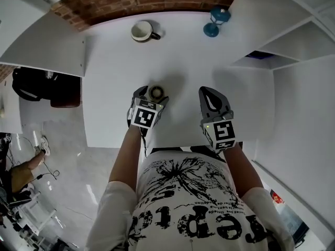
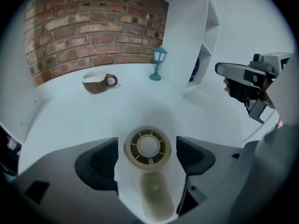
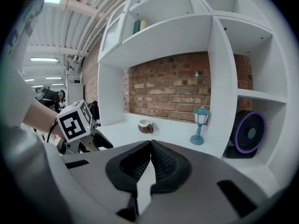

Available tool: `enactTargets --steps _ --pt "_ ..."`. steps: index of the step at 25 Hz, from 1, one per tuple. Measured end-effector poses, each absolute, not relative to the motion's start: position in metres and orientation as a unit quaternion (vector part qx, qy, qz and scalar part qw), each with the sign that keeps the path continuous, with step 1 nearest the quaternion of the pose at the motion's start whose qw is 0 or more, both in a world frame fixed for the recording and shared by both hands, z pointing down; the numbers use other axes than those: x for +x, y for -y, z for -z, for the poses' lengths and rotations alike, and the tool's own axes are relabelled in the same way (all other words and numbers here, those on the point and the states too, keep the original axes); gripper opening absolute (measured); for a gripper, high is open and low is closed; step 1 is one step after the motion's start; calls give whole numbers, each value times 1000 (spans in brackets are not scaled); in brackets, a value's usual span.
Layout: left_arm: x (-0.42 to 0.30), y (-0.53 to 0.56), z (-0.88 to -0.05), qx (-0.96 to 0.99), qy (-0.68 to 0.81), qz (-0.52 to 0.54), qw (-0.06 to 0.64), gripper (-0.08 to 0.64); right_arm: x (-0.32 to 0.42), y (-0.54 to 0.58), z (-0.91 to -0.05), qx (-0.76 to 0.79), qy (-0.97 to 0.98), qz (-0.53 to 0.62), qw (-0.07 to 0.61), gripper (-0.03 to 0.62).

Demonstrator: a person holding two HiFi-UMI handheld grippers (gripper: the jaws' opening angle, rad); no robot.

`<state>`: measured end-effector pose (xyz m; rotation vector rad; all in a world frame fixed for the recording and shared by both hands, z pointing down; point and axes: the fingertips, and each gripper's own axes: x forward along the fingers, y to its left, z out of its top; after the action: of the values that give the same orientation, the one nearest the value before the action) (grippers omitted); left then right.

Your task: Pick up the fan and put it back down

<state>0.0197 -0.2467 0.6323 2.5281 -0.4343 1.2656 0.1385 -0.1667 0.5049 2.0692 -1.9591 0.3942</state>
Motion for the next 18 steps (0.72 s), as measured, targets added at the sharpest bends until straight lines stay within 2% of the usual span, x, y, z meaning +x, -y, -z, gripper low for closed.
enactTargets --steps 18 --pt "23 248 -669 860 131 -470 151 374 140 166 -508 741 640 -157 132 15"
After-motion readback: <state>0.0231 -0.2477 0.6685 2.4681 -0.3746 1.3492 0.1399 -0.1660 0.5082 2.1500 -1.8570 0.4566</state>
